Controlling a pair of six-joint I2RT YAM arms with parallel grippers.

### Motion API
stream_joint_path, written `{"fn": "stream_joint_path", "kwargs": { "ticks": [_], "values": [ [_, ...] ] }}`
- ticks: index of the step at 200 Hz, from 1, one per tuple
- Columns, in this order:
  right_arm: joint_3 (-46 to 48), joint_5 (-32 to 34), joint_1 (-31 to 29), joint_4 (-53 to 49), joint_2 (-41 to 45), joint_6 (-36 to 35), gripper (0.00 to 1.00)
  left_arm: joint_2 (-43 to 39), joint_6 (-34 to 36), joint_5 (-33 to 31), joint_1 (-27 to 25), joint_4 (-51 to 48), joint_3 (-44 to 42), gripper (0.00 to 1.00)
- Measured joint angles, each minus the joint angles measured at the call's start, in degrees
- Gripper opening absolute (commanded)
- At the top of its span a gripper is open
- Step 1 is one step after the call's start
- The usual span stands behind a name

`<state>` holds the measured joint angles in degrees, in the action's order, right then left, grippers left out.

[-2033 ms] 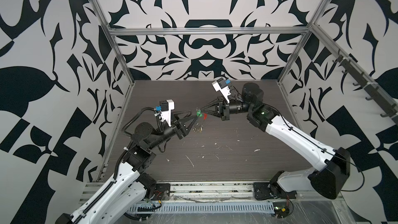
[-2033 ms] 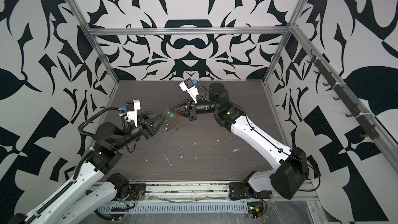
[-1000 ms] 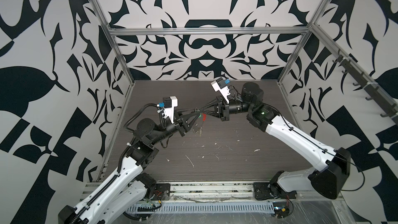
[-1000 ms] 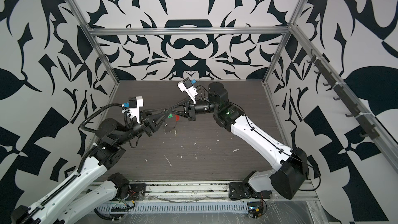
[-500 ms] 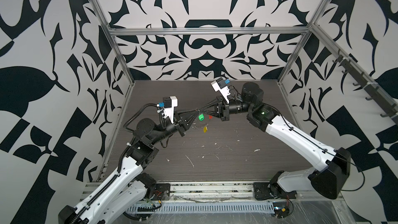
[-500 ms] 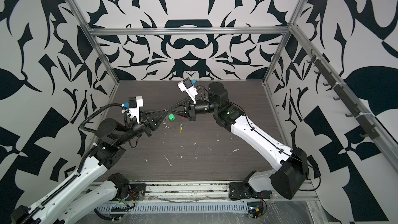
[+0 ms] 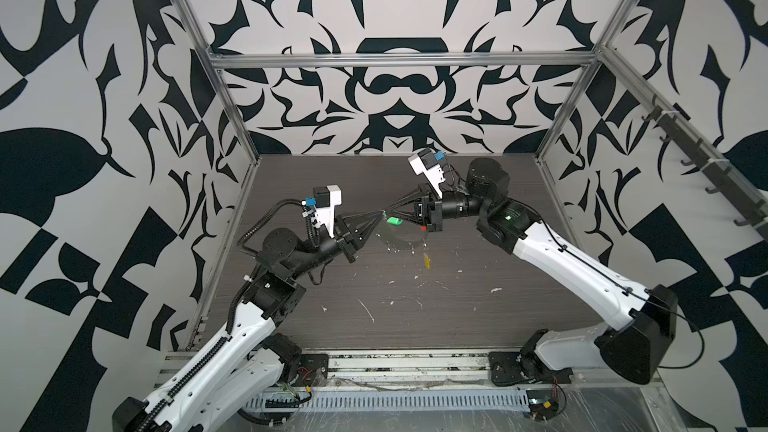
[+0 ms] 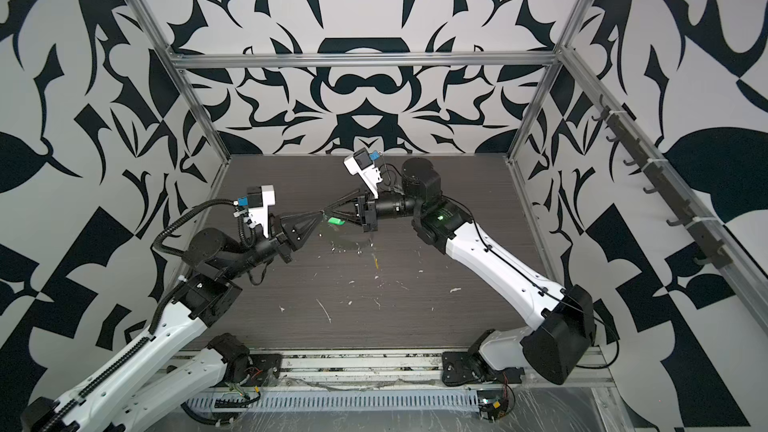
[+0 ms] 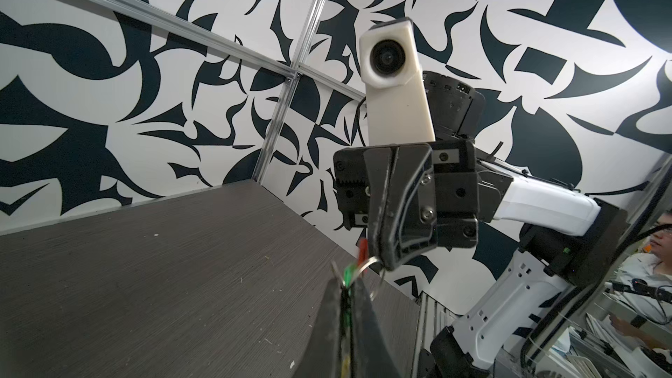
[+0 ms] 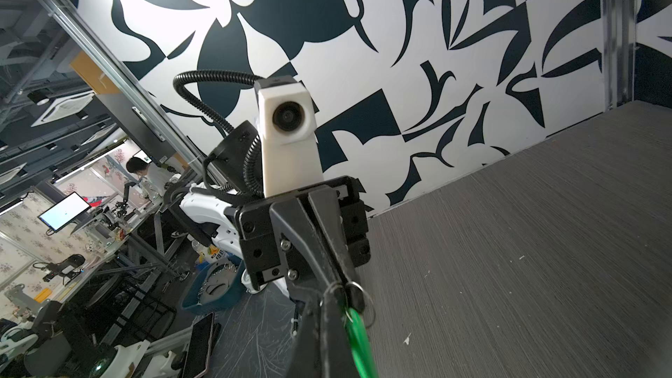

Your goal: Remove the keys from the keyring

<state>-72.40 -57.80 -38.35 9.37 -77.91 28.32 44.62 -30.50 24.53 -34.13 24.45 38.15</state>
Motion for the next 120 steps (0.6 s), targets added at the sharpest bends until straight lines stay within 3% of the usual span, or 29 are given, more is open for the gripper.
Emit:
{"fn": "stream_joint_path", "kwargs": {
  "ticks": [51, 86, 120],
  "values": [
    [-0.1, 0.7, 0.0, -0.3, 0.0, 0.0, 0.00, 0.0, -0.5, -0.2, 0.0, -0.2, 0.0, 0.00],
    [-0.1, 1.7, -0.1, -0.6, 0.0, 0.0, 0.13, -0.3, -0.8, -0.9, 0.0, -0.7, 0.0, 0.00],
    [0.1, 4.7, -0.4, -1.9, 1.8, -0.4, 0.36, -1.2, -1.0, -1.6, 0.0, -2.0, 0.0, 0.00]
  ]
}}
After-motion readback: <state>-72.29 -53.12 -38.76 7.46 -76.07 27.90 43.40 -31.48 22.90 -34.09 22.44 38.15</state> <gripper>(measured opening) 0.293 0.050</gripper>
